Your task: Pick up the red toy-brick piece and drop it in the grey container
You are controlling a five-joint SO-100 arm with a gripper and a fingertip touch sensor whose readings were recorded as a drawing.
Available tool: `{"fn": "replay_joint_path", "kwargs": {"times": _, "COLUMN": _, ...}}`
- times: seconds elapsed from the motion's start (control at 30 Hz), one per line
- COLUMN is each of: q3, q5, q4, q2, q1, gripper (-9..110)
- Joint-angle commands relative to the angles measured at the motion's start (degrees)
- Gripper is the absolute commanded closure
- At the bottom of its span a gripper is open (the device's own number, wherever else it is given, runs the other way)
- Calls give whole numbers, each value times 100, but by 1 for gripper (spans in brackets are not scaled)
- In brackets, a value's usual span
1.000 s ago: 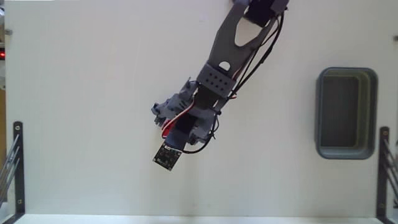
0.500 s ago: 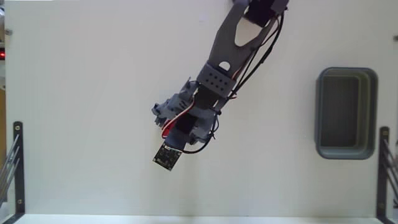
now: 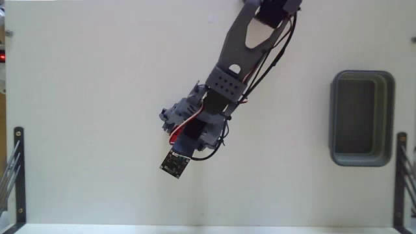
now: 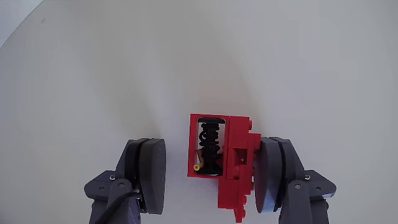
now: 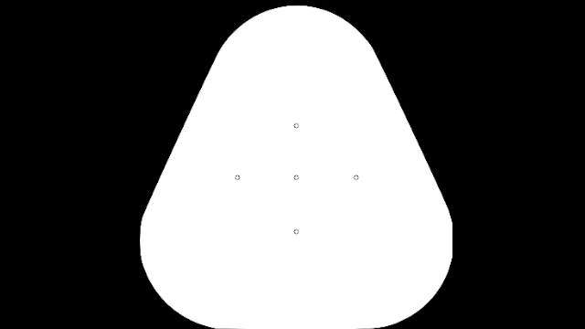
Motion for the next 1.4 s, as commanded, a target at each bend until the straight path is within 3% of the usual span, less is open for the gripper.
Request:
{"fn": "replay_joint_path", "kwargs": {"times": 0.0, "q3": -29, "q5": 9, "q4": -108, "q2": 207, "q1": 64, "gripper": 19}}
{"fn": "replay_joint_path", "kwargs": {"times": 1.37, "q3": -29, "q5": 9, "q4": -108, "q2": 207, "q1": 64, "gripper": 31}}
